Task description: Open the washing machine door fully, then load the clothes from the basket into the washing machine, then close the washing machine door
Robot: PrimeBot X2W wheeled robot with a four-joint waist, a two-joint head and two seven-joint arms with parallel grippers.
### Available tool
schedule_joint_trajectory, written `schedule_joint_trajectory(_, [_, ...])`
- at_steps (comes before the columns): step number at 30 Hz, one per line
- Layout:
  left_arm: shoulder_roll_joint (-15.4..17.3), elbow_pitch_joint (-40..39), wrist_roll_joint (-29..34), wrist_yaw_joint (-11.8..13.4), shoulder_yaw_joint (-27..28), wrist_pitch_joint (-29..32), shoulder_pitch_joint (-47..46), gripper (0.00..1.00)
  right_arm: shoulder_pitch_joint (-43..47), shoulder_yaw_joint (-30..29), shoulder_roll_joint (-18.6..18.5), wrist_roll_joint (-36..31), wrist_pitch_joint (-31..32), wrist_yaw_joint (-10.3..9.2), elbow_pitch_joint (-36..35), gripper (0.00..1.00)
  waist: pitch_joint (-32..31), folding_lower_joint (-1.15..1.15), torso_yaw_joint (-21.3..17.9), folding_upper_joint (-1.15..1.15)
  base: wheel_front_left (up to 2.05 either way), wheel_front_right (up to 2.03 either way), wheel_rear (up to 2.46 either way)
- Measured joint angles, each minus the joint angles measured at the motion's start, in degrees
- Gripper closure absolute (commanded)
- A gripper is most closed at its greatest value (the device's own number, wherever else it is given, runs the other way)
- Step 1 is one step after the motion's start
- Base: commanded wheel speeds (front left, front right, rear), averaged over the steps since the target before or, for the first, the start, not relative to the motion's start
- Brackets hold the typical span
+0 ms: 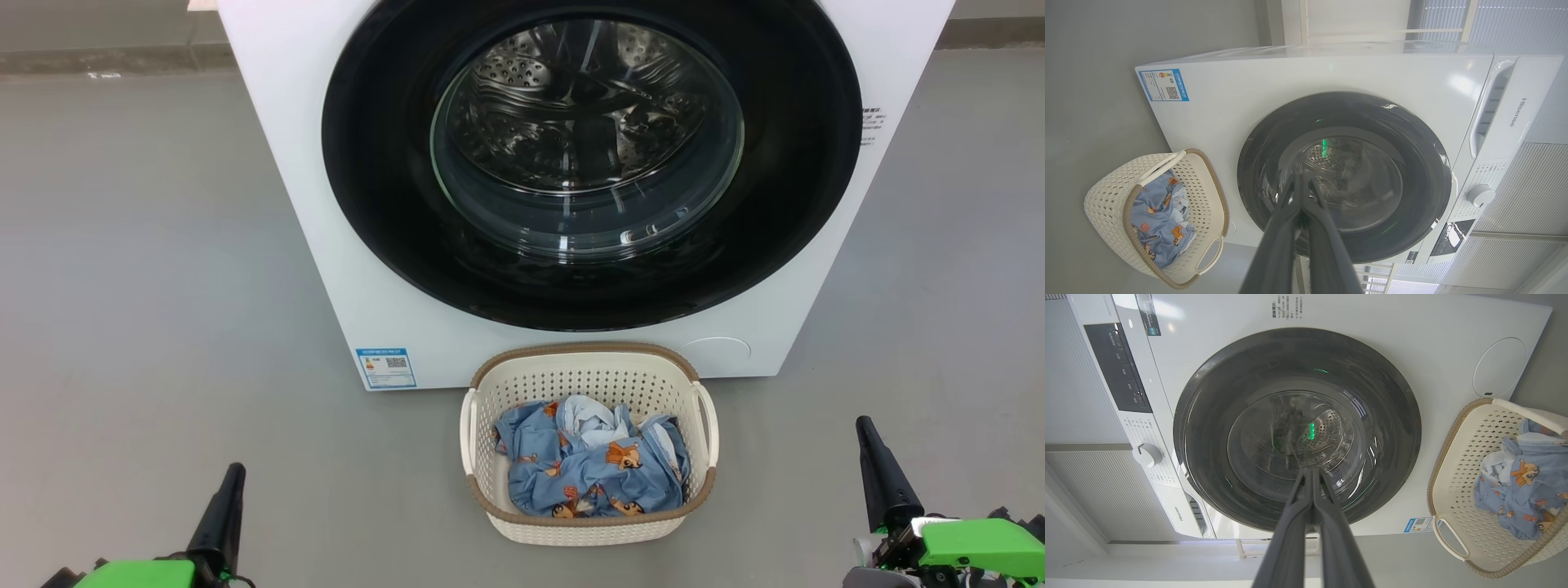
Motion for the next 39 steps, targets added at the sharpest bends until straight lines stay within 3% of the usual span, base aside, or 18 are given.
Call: schedule_joint_trajectory(39, [0.0, 0.0, 0.0, 0.0, 0.0, 0.0, 0.0, 1.0, 0.0, 0.0, 0.0, 0.0, 0.0, 0.0, 0.0, 1.0, 0.0, 0.0, 0.0, 0.0, 0.0, 0.0, 0.0])
